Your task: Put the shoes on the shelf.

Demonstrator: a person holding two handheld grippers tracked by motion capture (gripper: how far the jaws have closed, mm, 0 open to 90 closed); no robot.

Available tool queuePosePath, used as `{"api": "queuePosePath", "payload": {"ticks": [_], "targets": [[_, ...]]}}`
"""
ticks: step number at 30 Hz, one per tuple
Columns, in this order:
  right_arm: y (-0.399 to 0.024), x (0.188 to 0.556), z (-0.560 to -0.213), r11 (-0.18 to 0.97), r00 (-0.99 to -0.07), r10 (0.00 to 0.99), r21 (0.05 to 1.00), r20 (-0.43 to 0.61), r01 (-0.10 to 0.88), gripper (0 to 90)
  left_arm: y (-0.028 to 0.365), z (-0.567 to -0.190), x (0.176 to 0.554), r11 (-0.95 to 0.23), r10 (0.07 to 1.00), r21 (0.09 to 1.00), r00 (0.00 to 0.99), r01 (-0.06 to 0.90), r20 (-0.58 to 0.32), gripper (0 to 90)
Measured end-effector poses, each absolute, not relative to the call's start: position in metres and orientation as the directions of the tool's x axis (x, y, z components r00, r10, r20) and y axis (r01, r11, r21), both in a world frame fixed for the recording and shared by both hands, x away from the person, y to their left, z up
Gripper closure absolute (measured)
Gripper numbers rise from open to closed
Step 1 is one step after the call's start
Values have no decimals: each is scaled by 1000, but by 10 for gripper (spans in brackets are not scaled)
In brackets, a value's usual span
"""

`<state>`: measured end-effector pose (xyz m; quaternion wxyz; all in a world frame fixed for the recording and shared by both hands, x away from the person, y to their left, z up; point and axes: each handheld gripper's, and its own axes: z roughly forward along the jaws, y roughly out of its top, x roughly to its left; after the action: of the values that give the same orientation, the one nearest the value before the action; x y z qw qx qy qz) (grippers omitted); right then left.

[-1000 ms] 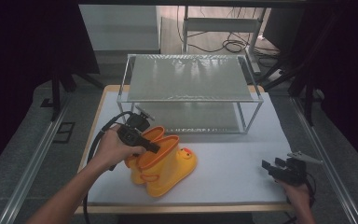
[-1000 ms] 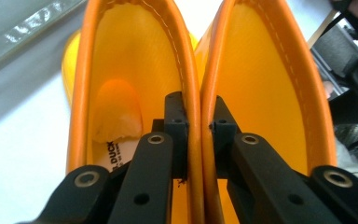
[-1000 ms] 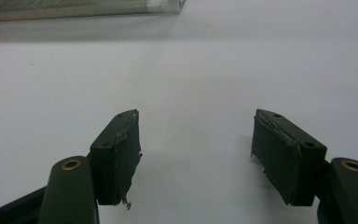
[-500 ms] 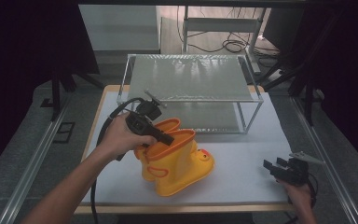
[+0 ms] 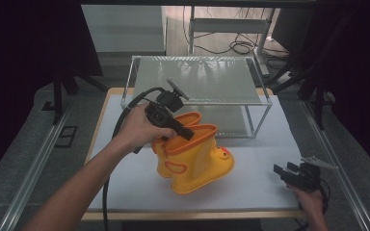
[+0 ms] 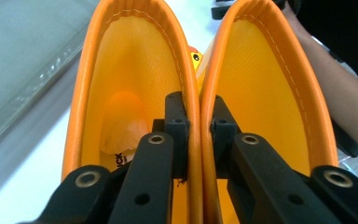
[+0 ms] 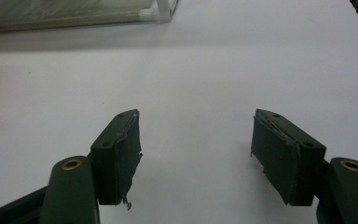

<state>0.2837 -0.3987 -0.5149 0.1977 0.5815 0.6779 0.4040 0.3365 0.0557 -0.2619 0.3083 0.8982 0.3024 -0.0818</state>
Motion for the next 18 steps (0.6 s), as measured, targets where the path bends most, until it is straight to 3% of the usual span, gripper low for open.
{"api": "queuePosePath", "payload": {"ticks": [18], "targets": [[-401, 284, -516, -12, -239, 948, 776, 209, 631, 327, 50, -213, 349, -603, 454, 573, 829, 555, -326, 820]]}}
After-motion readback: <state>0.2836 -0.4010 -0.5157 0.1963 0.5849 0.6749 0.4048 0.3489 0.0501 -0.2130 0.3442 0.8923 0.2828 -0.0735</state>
